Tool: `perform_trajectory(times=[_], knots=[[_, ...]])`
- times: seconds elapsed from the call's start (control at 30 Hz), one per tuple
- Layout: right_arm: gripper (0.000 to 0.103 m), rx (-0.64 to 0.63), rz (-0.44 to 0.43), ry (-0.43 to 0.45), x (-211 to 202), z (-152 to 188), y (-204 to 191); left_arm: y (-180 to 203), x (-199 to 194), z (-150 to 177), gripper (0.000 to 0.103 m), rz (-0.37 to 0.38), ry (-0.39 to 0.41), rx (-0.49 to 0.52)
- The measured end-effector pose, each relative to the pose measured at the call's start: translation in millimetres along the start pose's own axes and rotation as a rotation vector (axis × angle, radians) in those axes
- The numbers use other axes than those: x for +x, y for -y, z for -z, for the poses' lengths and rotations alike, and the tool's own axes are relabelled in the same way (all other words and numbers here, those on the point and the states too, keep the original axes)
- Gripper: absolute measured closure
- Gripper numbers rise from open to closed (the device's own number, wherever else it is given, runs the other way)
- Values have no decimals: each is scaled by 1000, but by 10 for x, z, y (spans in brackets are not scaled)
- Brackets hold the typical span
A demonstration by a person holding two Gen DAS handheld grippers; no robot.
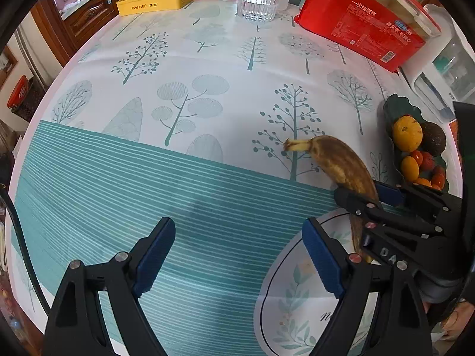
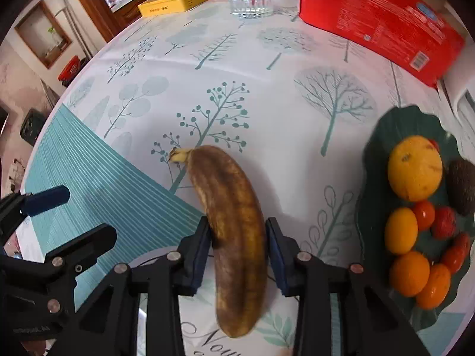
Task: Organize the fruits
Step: 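Carry the banana onto the green plate and open the right tool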
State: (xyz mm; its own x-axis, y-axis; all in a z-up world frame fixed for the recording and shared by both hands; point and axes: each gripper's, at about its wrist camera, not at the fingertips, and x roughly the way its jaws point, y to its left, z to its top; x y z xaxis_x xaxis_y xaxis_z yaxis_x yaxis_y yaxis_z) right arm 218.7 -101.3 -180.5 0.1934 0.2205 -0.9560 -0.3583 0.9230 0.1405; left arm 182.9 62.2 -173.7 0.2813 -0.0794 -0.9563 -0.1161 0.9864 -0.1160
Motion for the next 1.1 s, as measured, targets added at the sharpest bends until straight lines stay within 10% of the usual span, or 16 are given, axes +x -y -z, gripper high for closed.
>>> perform_trajectory(times=[0.6,1.1], knots=[[67,243,43,147,-1106,270,1208,875,-526,25,17,48,75,136],[67,381,97,100,-893,98,2034,1572,-708,-328,11,15,152,163]])
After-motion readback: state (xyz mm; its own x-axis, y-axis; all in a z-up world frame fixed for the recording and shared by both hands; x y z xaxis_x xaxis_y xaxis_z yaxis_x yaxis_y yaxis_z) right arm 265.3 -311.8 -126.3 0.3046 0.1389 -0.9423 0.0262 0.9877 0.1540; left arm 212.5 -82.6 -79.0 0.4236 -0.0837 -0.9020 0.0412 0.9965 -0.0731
